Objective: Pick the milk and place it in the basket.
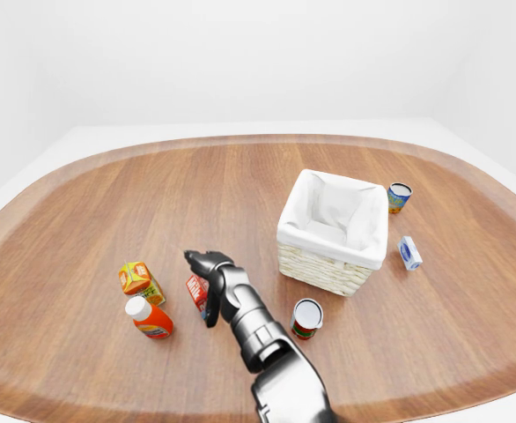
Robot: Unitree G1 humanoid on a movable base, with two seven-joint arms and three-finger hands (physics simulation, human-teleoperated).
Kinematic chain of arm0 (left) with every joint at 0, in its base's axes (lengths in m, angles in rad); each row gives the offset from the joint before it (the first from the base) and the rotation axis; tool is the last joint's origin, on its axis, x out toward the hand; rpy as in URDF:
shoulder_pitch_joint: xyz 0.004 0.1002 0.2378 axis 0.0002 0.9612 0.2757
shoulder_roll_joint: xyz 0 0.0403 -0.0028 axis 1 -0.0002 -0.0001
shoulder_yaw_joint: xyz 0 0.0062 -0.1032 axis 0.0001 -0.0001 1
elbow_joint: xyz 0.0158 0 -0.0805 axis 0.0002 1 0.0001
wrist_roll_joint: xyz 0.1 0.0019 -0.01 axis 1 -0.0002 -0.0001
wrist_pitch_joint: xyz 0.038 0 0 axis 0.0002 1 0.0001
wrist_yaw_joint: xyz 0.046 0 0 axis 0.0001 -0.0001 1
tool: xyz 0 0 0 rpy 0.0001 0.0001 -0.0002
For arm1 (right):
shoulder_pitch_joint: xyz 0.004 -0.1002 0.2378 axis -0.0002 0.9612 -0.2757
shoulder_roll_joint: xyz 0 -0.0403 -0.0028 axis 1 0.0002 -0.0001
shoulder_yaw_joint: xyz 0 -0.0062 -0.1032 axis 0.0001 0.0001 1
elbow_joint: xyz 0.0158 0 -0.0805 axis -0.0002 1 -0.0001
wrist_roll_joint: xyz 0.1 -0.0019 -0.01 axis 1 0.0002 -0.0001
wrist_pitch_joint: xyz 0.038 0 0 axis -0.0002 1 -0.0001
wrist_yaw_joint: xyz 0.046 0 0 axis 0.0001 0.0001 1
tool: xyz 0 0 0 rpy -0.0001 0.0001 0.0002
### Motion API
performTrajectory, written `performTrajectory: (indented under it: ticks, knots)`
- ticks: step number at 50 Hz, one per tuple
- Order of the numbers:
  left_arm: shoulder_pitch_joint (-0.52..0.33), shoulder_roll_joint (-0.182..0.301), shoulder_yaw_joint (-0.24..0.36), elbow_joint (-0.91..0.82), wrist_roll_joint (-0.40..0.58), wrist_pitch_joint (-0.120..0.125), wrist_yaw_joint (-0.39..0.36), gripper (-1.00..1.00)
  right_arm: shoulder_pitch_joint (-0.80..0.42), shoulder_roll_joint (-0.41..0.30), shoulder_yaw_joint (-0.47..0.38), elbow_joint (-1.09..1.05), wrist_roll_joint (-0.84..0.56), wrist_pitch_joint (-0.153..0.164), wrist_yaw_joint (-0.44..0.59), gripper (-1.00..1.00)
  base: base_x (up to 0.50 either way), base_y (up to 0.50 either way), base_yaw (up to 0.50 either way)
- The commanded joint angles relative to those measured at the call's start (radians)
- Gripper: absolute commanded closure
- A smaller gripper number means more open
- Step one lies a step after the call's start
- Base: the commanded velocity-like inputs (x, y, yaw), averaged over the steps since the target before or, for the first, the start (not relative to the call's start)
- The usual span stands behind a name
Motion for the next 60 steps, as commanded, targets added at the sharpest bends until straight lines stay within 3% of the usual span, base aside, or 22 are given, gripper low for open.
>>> performTrajectory:
  ticks: [1,16,42,43,44,60]
  knots:
    - [0.000,0.000,0.000,0.000,0.000,0.000,0.000,-1.00,-0.025,0.004,-0.006,0.047,0.012,0.000,-0.020,-0.98,0.00,0.00,0.00]
    - [-0.001,0.000,0.000,0.001,-0.002,0.000,-0.004,-1.00,-0.051,0.013,-0.011,0.124,0.028,0.000,-0.064,-0.98,0.00,0.00,0.00]
    - [-0.002,0.000,-0.001,0.002,-0.004,0.000,-0.006,-1.00,-0.075,0.016,-0.021,0.201,0.053,-0.038,-0.112,-1.00,0.00,0.00,0.00]
    - [-0.002,0.000,-0.001,0.002,-0.004,0.000,-0.006,-1.00,-0.074,0.016,-0.021,0.201,0.053,-0.037,-0.111,-0.81,0.00,0.00,0.00]
    - [-0.002,0.000,-0.001,0.002,-0.004,0.000,-0.006,-1.00,-0.073,0.015,-0.019,0.193,0.052,-0.039,-0.113,1.00,0.00,0.00,0.00]
    - [-0.002,0.000,-0.001,0.003,-0.004,0.000,-0.006,-1.00,-0.089,0.024,-0.022,0.203,0.064,-0.052,-0.143,1.00,0.00,0.00,0.00]
